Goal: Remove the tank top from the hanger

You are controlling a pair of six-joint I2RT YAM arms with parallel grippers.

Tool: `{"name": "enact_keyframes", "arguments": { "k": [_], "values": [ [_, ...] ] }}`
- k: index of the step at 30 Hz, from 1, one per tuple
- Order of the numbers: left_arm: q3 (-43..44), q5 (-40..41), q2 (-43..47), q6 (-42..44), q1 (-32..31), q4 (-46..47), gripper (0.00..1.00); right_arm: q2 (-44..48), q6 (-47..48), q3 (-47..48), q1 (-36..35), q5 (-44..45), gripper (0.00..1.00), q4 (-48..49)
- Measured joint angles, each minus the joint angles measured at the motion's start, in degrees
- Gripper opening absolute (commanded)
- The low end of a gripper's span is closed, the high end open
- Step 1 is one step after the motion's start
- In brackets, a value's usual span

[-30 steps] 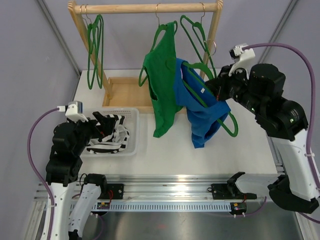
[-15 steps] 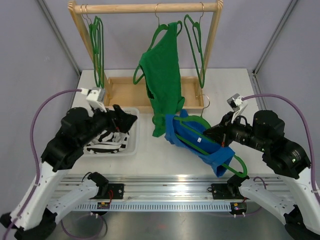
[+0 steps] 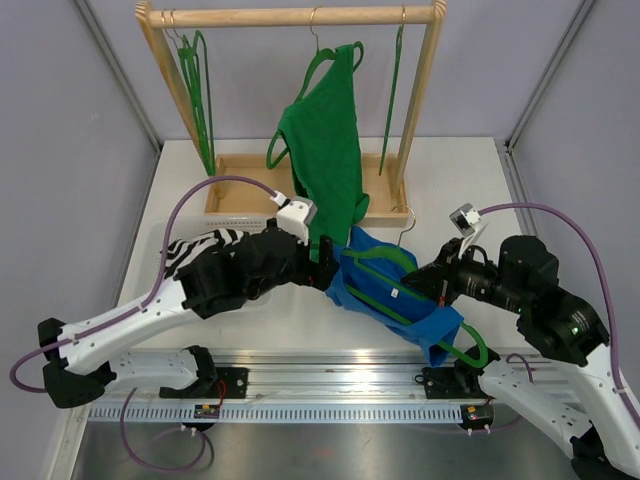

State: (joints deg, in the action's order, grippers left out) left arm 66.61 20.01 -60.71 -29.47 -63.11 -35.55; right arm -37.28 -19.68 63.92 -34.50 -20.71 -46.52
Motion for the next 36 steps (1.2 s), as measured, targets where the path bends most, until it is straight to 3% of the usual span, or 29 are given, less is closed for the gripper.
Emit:
{"name": "enact_keyframes", "arguments": {
  "k": [3,5,7,10,11,12,18,26,31,36],
  "values": [
    [-0.20,1.03,-2.19,-0.66,-0.48,1.64,0.79,1.25,-0.20,0.00,0.00,-0.07,0.00,0.00],
    [-0.63,1.33,-2.75,-0.98,-0.63,2.84,0.65,1.70,-0.31,0.00,0.00,-0.20,0.00,0.00],
    [-0.66,1.46,-3.32,-1.14,-0.70,3.82,0.37,1.81,-0.33,0.00,0.00,-0.28,0.00,0.00],
    [-0.66,1.66,-4.35,-1.27,-0.79,5.01,0.18,1.81,-0.31,-0.20,0.00,-0.20,0.00,0.00],
    [-0.66,1.70,-4.61,-1.27,-0.96,5.31,0.06,1.84,-0.28,-0.28,0.00,-0.02,0.00,-0.02],
    [-0.66,1.84,-4.72,-1.40,-1.05,5.55,0.00,1.86,-0.28,-0.35,0.00,0.09,0.00,-0.02],
    [-1.01,4.59,-4.46,-1.84,-1.16,5.51,0.00,2.69,0.07,-0.94,0.00,0.63,0.00,0.02],
    [-3.76,15.30,0.44,-9.35,0.66,-2.19,0.00,5.55,4.24,-3.91,0.00,-0.96,0.00,-1.49],
    [-8.63,15.76,7.69,-13.20,6.32,-4.94,0.00,11.21,6.36,-4.76,0.00,-4.79,0.00,-1.75],
    [-11.17,11.39,11.43,-13.00,7.74,-2.84,0.00,13.00,7.82,-4.85,0.00,-7.48,0.00,-1.20]
  ]
}}
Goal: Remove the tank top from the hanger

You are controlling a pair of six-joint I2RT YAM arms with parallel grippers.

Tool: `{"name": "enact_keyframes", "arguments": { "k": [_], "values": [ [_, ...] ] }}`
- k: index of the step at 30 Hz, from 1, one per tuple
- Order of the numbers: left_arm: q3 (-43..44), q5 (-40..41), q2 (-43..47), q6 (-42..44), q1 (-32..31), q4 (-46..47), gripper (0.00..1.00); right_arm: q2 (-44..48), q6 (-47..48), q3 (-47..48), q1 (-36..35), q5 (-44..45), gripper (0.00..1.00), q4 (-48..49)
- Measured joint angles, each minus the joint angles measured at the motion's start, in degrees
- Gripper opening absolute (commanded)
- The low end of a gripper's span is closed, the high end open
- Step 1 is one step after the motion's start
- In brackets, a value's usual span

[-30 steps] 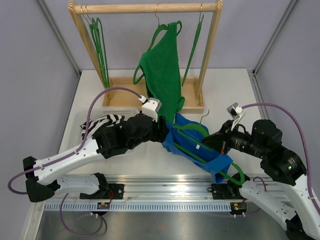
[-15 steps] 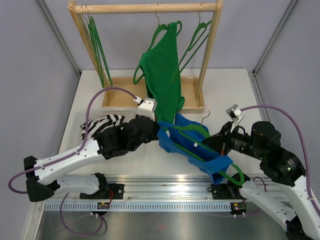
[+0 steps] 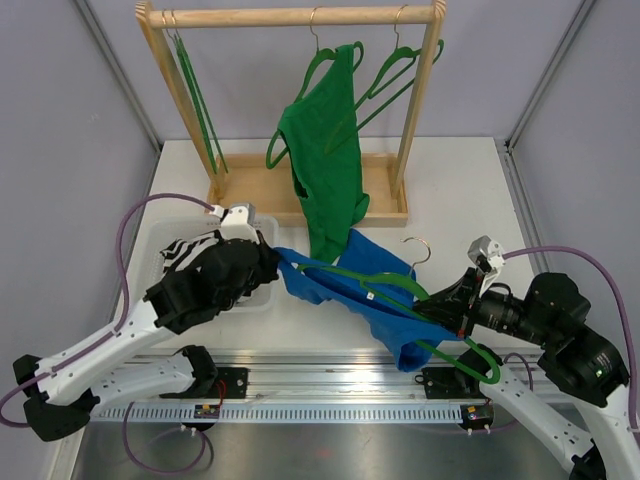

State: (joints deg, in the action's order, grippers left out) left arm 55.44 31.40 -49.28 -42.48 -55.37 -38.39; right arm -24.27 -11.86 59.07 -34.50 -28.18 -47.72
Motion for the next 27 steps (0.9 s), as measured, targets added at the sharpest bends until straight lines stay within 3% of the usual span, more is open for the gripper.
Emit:
{"name": "enact_keyframes", "arguments": {
  "k": [7,15,19,23,27],
  "values": [
    [-12.13,-16.22,6.75,3.41,0.74,11.52,0.00,5.27,-0.96,-8.09,0.00,-1.44,0.00,14.45],
    [-16.76,-25.62,9.01,3.41,-3.06,17.44,0.00,-0.57,-2.45,-8.02,-0.02,0.61,0.00,36.79],
    [-18.29,-27.02,7.45,3.61,-7.63,19.39,0.00,-5.20,-5.77,-11.67,0.00,5.77,0.00,55.71],
    [-19.32,-28.94,3.45,4.85,-12.87,22.27,0.00,-10.49,-10.25,-21.49,-0.02,10.82,0.00,83.12],
    [-19.23,-29.44,-0.52,7.02,-20.33,24.37,0.00,-16.72,-13.07,-24.81,-0.02,12.74,0.00,97.29]
  ]
}}
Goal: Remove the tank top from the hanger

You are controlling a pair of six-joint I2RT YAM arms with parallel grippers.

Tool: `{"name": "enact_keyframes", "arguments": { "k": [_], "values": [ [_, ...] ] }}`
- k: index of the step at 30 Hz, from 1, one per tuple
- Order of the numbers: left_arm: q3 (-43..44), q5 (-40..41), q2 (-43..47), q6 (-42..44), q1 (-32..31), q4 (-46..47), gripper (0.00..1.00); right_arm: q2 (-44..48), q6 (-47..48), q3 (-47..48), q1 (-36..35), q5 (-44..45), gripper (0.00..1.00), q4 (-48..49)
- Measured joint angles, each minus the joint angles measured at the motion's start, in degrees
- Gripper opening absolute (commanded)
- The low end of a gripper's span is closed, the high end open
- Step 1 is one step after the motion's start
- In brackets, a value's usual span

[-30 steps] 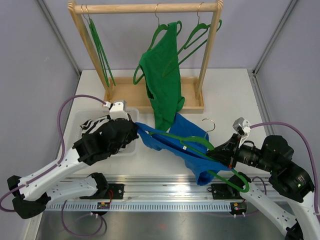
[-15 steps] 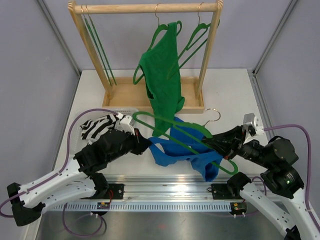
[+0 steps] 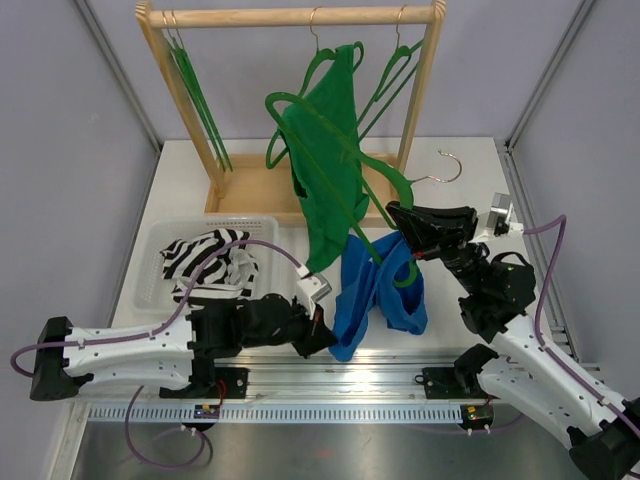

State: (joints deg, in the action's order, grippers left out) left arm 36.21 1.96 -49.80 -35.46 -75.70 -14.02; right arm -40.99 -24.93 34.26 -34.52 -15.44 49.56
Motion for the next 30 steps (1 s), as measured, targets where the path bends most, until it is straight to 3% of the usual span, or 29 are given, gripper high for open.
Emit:
{"name": "enact_keyframes", "arguments": {
  "k": [5,8,13,16,19,25,27,30],
  "values": [
    [2.12,5.09,-4.81,0.92,-2.32,-1.46,0.00,0.52,-0.79,0.00,0.00,0.72,0.00,6.32],
    [5.27,10.99,-10.88,-0.31,-2.25,-5.79,0.00,5.33,1.68,0.37,0.00,4.11,0.00,3.69],
    [8.02,14.43,-26.08,-2.84,-4.22,-9.07,0.00,10.51,9.51,6.58,-0.04,11.17,0.00,-6.10],
    [8.00,14.88,-30.53,-4.96,-6.14,-10.19,0.00,11.32,14.82,10.08,-0.09,15.63,0.00,-11.37],
    [7.76,15.54,-31.76,-6.80,-6.60,-12.72,0.00,11.37,17.57,15.10,-0.07,18.21,0.00,-20.13],
    [8.81,20.33,-27.08,-9.46,-6.56,-18.53,0.00,7.67,17.31,32.52,-0.09,21.59,0.00,-46.56],
    [9.94,22.51,-23.63,-10.38,-6.56,-21.07,0.24,5.51,16.37,38.91,-0.09,21.97,0.00,-56.92],
    [11.58,25.53,-16.96,-11.15,-6.60,-24.28,0.49,2.01,14.78,46.45,-0.09,23.34,0.00,-69.55]
  ]
}}
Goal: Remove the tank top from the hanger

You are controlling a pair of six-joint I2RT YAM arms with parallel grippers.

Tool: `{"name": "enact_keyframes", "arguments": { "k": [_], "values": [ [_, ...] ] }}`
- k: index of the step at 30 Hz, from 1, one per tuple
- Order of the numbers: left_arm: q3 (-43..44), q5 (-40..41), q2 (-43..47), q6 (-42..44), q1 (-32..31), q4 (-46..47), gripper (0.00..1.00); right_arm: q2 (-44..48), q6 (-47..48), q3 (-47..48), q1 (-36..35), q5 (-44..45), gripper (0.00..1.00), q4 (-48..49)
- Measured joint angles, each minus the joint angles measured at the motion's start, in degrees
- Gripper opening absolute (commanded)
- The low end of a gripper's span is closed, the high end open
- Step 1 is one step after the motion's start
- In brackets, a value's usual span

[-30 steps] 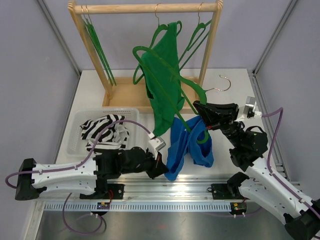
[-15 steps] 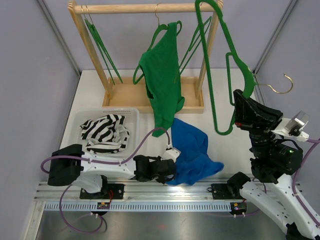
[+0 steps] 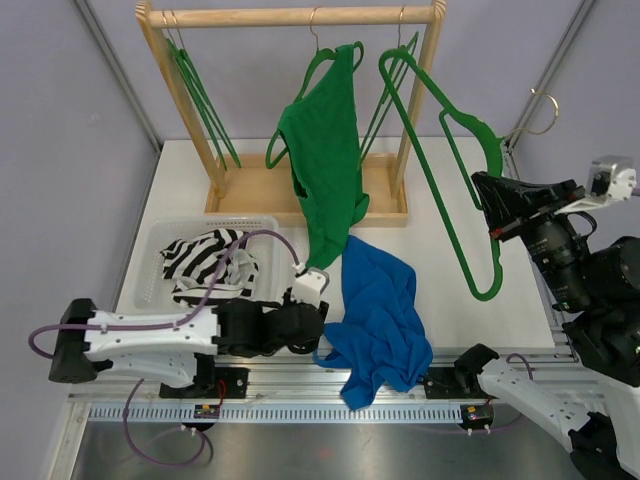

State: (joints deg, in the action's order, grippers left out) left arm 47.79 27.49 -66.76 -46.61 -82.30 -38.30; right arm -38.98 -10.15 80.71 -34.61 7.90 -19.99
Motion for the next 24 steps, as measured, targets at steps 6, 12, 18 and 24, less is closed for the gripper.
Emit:
{"name": "enact_keyframes", "arguments": {
  "k": [6,12,18,24],
  "values": [
    [5.33,4.72,12.24,-0.90,-0.07,-8.46,0.99,-6.08,-1.68,6.25,0.00,7.17,0.00,-18.93],
    [8.09,7.72,18.93,-1.46,-0.17,-18.14,0.99,-15.08,-1.90,14.53,0.00,10.43,0.00,-29.99],
    [7.93,8.11,22.97,-1.22,-0.17,-24.09,0.99,-19.98,-0.96,16.15,0.00,14.45,0.00,-30.71],
    [6.16,8.26,26.08,-0.13,-0.17,-24.61,0.99,-29.38,3.37,21.42,0.00,18.60,0.00,-27.91]
  ]
}}
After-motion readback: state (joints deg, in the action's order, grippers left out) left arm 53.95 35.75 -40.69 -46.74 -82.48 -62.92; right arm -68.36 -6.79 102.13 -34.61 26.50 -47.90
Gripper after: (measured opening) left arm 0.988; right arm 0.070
